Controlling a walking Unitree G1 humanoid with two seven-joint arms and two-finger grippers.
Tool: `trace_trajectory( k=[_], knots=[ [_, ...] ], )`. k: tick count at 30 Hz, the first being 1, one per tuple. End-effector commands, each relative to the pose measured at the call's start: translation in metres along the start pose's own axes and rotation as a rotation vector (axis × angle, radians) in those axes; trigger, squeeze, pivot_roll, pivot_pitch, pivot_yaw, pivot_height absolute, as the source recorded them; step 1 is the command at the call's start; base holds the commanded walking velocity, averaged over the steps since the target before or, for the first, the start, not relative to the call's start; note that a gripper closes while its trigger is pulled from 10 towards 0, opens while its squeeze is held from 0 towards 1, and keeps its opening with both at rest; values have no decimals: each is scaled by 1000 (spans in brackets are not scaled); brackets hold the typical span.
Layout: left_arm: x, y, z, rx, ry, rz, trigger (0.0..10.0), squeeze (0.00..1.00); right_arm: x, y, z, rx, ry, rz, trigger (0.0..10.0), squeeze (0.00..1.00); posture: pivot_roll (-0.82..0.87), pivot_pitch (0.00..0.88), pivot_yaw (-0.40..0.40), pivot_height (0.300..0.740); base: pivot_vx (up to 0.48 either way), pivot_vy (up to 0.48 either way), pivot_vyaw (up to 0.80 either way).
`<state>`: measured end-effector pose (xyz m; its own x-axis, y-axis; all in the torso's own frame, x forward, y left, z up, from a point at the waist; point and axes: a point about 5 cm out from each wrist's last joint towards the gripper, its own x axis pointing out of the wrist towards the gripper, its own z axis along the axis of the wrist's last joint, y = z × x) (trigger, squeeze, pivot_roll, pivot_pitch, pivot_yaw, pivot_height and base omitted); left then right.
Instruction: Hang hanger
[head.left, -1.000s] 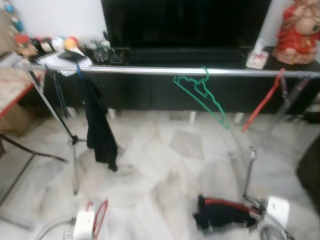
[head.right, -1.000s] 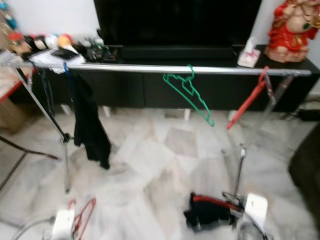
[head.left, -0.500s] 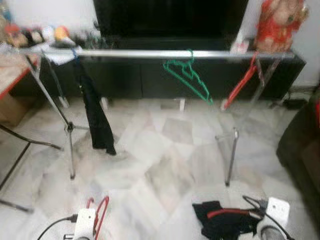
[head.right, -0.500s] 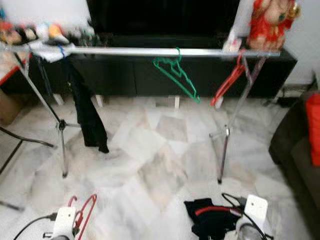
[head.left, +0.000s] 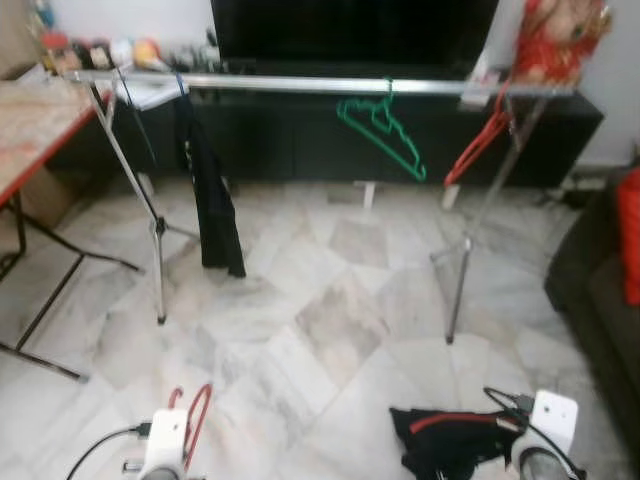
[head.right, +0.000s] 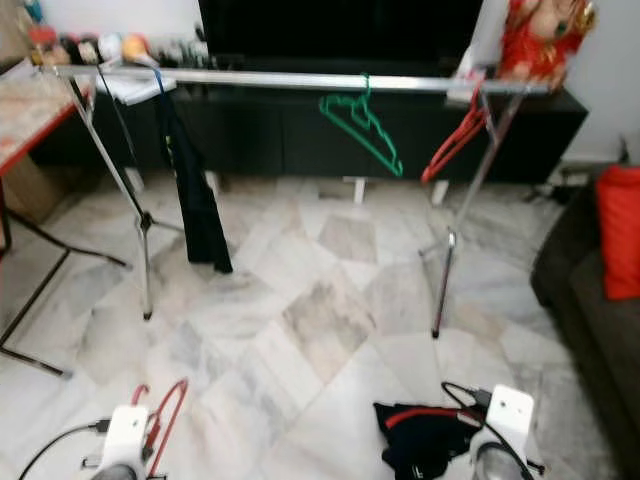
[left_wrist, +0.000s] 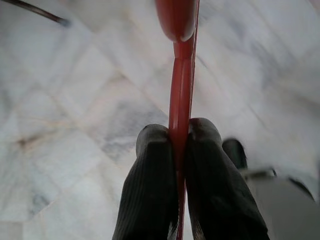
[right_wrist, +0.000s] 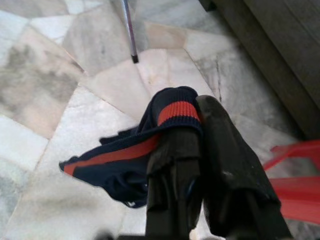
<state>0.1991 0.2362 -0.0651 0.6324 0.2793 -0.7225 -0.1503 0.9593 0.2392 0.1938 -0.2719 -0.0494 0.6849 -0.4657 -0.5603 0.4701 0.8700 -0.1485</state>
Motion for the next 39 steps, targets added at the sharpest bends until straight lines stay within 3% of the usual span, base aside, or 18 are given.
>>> trace_trajectory(
  k=[1, 2, 3, 4, 5, 6, 7, 10, 11, 13, 16, 21, 22, 25, 26, 34, 36, 39],
  knots=[
    [2, 4, 14, -5, -65, 28, 10000, 0, 10, -3, 31, 7, -109, 4, 10000, 0, -125, 29, -3, 740, 0, 0, 0],
    [2, 4, 14, -5, -65, 28, 10000, 0, 10, -3, 31, 7, -109, 4, 10000, 0, -125, 29, -3, 740, 0, 0, 0],
    [3, 10, 21, -12, -99, 47, 10000, 0, 18, -7, 65, 4, -188, 1, 10000, 0, -128, 24, -3, 740, 0, 0, 0],
    [3, 10, 21, -12, -99, 47, 10000, 0, 18, -7, 65, 4, -188, 1, 10000, 0, -128, 24, -3, 740, 0, 0, 0],
    [5, 18, 40, -30, -160, 79, 10000, 0, 22, -10, 90, 2, -265, 2, 10000, 0, -128, 24, -3, 740, 0, 0, 0],
    [5, 18, 40, -30, -160, 79, 10000, 0, 22, -10, 90, 2, -265, 2, 10000, 0, -128, 24, -3, 740, 0, 0, 0],
    [6, 25, 63, -63, -226, 101, 10000, 0, 22, -10, 106, -20, -329, 13, 10000, 0, -128, 24, -3, 740, 0, 0, 0],
    [6, 30, 79, -91, -281, 107, 10000, 0, 21, -8, 116, -41, -371, 30, 10000, 0, -133, 19, -2, 740, 0, 0, 0],
    [5, 32, 97, -96, -348, 91, 10000, 0, 21, -6, 125, -40, -404, 49, 10000, 0, -132, 19, -3, 740, 0, 0, 0],
    [1, 26, 131, -51, -471, -10, 10000, 0, 20, 1, 145, -101, -457, 91, 10000, 0, -133, 20, -3, 740, 0, 0, 0],
    [-3, 19, 150, 6, -544, -83, 10000, 0, 18, 7, 160, -138, -492, 131, 10000, 0, -135, 24, -4, 740, 0, 0, 0],
    [-21, -11, 197, 205, -689, -331, 10000, 0, 14, 30, 185, -360, -488, 206, 10000, 0, -140, 27, -3, 740, 0, 0, 0],
    [-23, -15, 200, 227, -698, -356, 10000, 0, 13, 34, 187, -375, -479, 215, 10000, 0, -140, 27, -3, 740, 0, 0, 0],
    [-34, -44, 205, 422, -678, -590, 10000, 0, 9, 51, 194, -400, -463, 267, 10000, 0, -138, 31, 0, 740, 0, 0, 0],
    [-40, -56, 203, 530, -662, -692, 10000, 0, 7, 60, 198, -446, -463, 290, 10000, 0, -141, 32, 5, 740, 0, 0, 0],
    [-66, -96, 195, 786, -587, -1013, 10000, 0, 0, 99, 199, -487, -413, 336, 10000, 0, -135, 32, 15, 740, 0, 0, 0],
    [-73, -104, 197, 806, -579, -1058, 10000, 0, -3, 104, 202, -568, -424, 322, 10000, 0, -137, 31, 18, 740, 0, 0, 0],
    [-82, -116, 202, 822, -601, -1090, 10000, 0, -10, 113, 210, -544, -439, 348, 10000, 0, -142, 31, 24, 740, 0, 0, 0]
  ],
)
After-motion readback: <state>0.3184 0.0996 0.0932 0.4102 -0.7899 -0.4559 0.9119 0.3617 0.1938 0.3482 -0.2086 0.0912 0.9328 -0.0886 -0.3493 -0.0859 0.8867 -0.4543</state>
